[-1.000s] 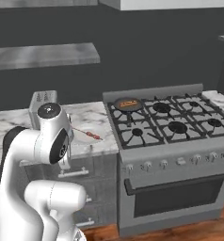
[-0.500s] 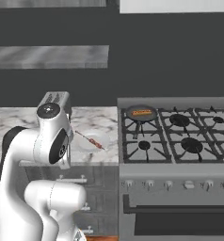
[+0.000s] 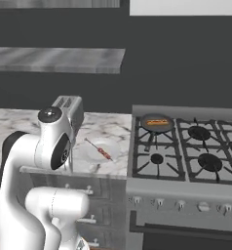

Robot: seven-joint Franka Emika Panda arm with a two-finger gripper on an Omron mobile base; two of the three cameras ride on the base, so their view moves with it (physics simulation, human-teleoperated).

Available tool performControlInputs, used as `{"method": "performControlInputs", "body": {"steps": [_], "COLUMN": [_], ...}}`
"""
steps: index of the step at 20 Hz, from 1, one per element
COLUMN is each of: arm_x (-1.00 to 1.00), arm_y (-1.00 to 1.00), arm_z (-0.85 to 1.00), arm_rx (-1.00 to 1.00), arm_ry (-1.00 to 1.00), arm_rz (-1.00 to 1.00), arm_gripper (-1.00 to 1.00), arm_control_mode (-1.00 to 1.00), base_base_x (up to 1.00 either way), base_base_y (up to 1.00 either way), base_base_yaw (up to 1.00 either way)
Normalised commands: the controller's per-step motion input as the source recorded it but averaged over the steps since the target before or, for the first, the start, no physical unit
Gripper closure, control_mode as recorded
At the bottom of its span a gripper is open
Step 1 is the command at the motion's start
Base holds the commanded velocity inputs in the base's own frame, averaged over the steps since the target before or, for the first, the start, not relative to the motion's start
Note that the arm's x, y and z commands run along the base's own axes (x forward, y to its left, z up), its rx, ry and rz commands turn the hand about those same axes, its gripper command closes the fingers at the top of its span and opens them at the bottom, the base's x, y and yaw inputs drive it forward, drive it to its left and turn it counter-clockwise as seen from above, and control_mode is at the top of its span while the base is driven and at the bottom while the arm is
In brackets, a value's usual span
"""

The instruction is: Place the cold items (lemon and lime) from the fridge in one tupperware on the dining counter. Place the warm items (hot dog and kebab skewer) in the stove area in another tupperware.

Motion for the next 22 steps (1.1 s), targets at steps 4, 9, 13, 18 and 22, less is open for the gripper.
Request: {"method": "performControlInputs", "body": {"steps": [4,9,13,18,22], "arm_x": [0.00,0.00,0.00,0.00,0.00], "arm_y": [0.00,0.00,0.00,0.00,0.00], "arm_z": [0.00,0.00,0.00,0.00,0.00], "arm_rx": [0.00,0.00,0.00,0.00,0.00], "arm_ry": [0.00,0.00,0.00,0.00,0.00], "arm_rz": [0.00,0.00,0.00,0.00,0.00], "arm_gripper": [-1.00,-1.00,-1.00,-1.00,-1.00], "arm_control_mode": [1.00,1.00,1.00,1.00,1.00], "base_base_x": [0.44,0.39,0.14,-0.01,0.11], "base_base_y": [-0.23,-0.25,-0.43,-0.61,-0.14], "base_base_yaw": [0.24,0.22,0.12,-0.10,-0.07]}}
